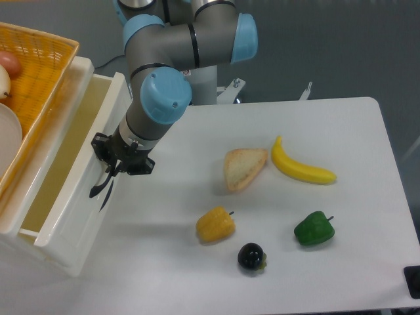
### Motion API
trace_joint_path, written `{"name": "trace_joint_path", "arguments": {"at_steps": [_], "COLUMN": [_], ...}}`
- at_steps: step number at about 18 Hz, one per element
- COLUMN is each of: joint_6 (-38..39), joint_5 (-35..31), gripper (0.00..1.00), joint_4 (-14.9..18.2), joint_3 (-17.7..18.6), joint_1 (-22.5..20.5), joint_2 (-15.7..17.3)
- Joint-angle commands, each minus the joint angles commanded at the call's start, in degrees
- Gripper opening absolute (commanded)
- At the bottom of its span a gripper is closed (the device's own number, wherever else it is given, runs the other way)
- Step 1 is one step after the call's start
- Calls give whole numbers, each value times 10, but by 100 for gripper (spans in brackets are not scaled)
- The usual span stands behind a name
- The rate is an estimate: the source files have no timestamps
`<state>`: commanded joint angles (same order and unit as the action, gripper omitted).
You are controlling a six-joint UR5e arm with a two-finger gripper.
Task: Slide the top white drawer open
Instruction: 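Pull the upper drawer outward from the cabinet with the gripper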
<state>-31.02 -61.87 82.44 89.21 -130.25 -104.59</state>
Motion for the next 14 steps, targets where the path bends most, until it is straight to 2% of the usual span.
{"name": "trace_joint_path", "arguments": {"at_steps": [14], "joint_6": [-3], "joint_5": [-13], "gripper": [21], "joint_4": [-2], "joint_3": [-17], "joint_1": [-18], "joint_2": [-14]}}
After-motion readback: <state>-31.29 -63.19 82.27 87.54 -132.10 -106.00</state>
